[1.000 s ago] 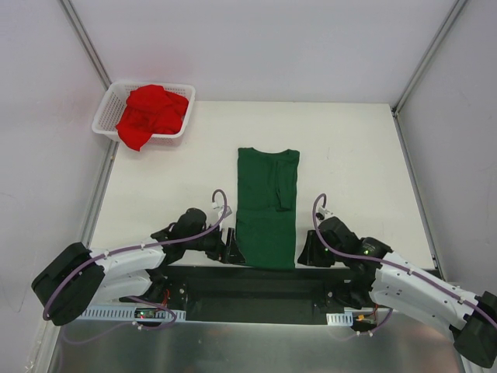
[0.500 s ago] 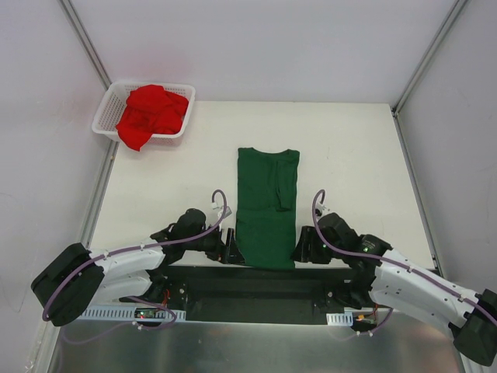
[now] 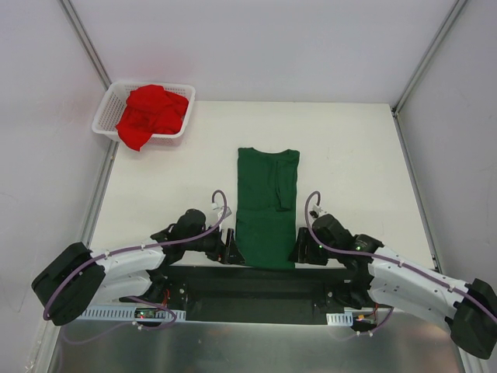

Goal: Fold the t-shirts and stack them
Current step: Grab one side of the 2/3 rectangular tshirt with both arms

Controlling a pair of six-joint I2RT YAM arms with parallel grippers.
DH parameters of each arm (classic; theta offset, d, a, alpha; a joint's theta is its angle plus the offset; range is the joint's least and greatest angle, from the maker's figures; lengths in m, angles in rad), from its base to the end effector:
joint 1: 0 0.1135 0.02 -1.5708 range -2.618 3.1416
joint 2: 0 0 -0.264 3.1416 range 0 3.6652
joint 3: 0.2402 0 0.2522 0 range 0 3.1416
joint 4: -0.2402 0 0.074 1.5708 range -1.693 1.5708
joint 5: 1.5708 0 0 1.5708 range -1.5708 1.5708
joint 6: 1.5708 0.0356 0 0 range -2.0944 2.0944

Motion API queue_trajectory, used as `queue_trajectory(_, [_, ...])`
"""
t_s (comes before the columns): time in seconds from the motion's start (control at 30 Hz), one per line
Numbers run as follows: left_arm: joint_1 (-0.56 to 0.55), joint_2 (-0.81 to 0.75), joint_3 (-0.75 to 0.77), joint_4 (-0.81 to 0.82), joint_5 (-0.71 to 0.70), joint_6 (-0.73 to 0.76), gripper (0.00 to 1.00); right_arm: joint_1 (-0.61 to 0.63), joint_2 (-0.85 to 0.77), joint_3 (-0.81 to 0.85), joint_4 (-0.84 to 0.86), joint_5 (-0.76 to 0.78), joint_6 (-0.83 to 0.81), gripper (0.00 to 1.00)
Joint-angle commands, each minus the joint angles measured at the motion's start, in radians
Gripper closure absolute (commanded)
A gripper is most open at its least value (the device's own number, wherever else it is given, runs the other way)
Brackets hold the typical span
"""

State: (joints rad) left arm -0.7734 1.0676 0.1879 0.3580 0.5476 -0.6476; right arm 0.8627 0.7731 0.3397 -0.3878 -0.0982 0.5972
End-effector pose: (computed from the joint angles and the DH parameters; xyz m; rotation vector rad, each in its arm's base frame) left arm 0.1198 -0.1429 0.1422 0.5206 2.2852 -1.3656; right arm 0.0969 0.1186 0.1693 -0.3850 2.5123 0.7597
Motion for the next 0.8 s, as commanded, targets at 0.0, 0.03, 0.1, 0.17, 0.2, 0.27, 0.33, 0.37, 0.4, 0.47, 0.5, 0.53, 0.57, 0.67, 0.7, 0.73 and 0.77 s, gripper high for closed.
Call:
queue_trajectory(0.0, [-0.009,0.034,-0.016,-0.074,-0.005,0.000,0.27,0.006,0.028,-0.022,0.066,-0.014,0.019,0.44])
queue_trajectory(0.03, [-0.009,0.038,-0.013,-0.074,-0.005,0.000,0.27,0.006,0.034,-0.024,0.076,-0.014,0.018,0.44])
queue_trajectory(0.1, [-0.009,0.052,-0.011,-0.077,-0.006,0.002,0.27,0.007,0.052,-0.030,0.086,-0.017,0.022,0.44])
queue_trajectory(0.17, [-0.009,0.064,-0.007,-0.080,0.000,0.002,0.27,0.009,0.061,-0.037,0.101,-0.020,0.029,0.44])
queue_trajectory(0.2, [-0.009,0.074,-0.008,-0.080,0.003,0.000,0.27,0.010,0.064,-0.044,0.105,-0.020,0.030,0.44])
queue_trajectory(0.27, [-0.009,0.078,-0.010,-0.080,0.006,0.002,0.28,0.013,0.071,-0.050,0.119,-0.021,0.033,0.44])
queue_trajectory(0.33, [-0.010,0.080,-0.005,-0.080,0.006,0.000,0.28,0.013,0.083,-0.051,0.130,-0.024,0.035,0.44])
queue_trajectory(0.37, [-0.010,0.078,-0.004,-0.080,0.006,0.002,0.28,0.015,0.087,-0.051,0.135,-0.023,0.033,0.44])
queue_trajectory(0.4, [-0.009,0.083,-0.004,-0.080,0.006,0.002,0.28,0.018,0.095,-0.051,0.138,-0.026,0.033,0.44])
queue_trajectory(0.47, [-0.010,0.089,0.001,-0.080,0.009,0.002,0.29,0.021,0.107,-0.051,0.150,-0.028,0.035,0.44])
queue_trajectory(0.5, [-0.010,0.098,0.004,-0.080,0.011,0.003,0.30,0.022,0.112,-0.050,0.153,-0.028,0.036,0.44])
queue_trajectory(0.53, [-0.010,0.101,0.004,-0.080,0.011,0.003,0.31,0.022,0.121,-0.050,0.161,-0.029,0.038,0.44])
queue_trajectory(0.57, [-0.010,0.103,0.007,-0.080,0.012,0.003,0.33,0.027,0.126,-0.050,0.164,-0.029,0.038,0.44])
queue_trajectory(0.67, [-0.010,0.104,0.005,-0.080,0.015,0.005,0.49,0.035,0.126,-0.047,0.162,-0.028,0.041,0.44])
queue_trajectory(0.7, [-0.012,0.104,0.004,-0.080,0.014,0.005,0.61,0.035,0.126,-0.045,0.156,-0.025,0.041,0.44])
queue_trajectory(0.73, [-0.010,0.106,0.002,-0.080,0.012,0.005,0.65,0.038,0.121,-0.048,0.155,-0.021,0.041,0.44])
queue_trajectory(0.77, [-0.012,0.109,0.002,-0.080,0.011,0.005,0.69,0.038,0.117,-0.050,0.152,-0.021,0.044,0.44])
